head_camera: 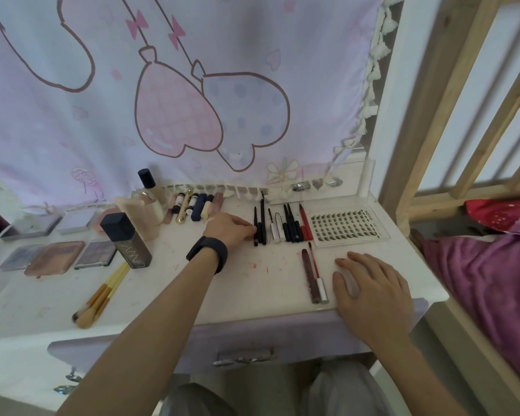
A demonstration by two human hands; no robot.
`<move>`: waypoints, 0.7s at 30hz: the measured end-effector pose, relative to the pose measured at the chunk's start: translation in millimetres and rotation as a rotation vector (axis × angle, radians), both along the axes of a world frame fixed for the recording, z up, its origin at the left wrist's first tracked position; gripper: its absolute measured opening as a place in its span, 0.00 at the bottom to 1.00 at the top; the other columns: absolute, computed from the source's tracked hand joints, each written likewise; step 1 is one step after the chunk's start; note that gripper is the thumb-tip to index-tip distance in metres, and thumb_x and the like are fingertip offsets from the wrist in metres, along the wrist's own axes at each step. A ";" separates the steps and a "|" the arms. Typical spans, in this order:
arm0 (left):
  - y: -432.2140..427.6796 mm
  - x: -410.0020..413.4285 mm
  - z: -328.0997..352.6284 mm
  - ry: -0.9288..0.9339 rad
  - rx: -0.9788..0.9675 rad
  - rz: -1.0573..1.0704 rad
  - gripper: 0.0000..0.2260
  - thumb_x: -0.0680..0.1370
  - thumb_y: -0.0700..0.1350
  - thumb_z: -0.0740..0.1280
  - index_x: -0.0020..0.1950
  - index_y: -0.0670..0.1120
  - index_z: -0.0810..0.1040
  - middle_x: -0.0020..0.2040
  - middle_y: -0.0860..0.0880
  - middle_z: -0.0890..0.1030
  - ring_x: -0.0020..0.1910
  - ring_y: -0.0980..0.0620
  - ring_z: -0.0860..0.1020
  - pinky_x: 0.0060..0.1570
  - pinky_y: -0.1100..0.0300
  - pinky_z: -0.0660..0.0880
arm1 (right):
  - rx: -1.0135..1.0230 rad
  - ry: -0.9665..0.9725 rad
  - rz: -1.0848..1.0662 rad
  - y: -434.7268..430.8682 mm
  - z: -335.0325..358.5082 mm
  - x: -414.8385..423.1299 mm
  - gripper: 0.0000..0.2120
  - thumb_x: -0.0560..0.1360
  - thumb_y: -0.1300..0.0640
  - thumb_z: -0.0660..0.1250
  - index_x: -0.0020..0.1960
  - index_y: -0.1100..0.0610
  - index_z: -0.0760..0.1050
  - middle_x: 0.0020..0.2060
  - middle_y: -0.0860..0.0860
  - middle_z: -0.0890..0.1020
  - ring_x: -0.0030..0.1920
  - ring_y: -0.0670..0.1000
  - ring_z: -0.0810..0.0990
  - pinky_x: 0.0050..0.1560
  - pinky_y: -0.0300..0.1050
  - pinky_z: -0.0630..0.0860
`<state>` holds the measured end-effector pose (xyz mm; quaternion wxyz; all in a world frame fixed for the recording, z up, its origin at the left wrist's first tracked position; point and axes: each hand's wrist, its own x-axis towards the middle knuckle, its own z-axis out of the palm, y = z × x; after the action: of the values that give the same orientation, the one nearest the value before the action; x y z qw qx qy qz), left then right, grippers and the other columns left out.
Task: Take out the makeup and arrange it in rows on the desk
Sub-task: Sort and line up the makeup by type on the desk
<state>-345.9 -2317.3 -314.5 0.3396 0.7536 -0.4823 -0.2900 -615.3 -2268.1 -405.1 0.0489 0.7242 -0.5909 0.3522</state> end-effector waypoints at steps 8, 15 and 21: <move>-13.3 33.9 -13.1 -0.564 -0.071 0.117 0.14 0.79 0.51 0.61 0.61 0.55 0.80 0.58 0.49 0.81 0.55 0.45 0.77 0.52 0.52 0.76 | 0.012 -0.004 -0.018 0.8 -0.5 1.3 0.21 0.77 0.42 0.57 0.57 0.51 0.84 0.59 0.49 0.83 0.61 0.53 0.78 0.63 0.54 0.73; -14.9 57.6 -25.1 -1.028 -0.004 -0.100 0.24 0.82 0.50 0.56 0.79 0.54 0.58 0.64 0.51 0.79 0.69 0.42 0.67 0.66 0.45 0.64 | 0.011 -0.016 -0.022 1.2 0.4 1.6 0.20 0.76 0.43 0.58 0.56 0.50 0.84 0.59 0.48 0.83 0.61 0.52 0.78 0.63 0.52 0.72; -4.2 51.9 -25.7 -0.994 -0.078 -0.058 0.14 0.82 0.53 0.59 0.62 0.49 0.76 0.55 0.46 0.82 0.62 0.41 0.73 0.59 0.48 0.70 | 0.056 -0.012 -0.024 0.8 0.0 0.9 0.20 0.77 0.43 0.57 0.57 0.50 0.83 0.61 0.47 0.83 0.63 0.51 0.77 0.64 0.52 0.70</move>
<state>-294.0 -2321.5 -340.2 0.0883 0.7737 -0.6172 0.1131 -614.4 -2267.3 -405.2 0.0292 0.7162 -0.6092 0.3392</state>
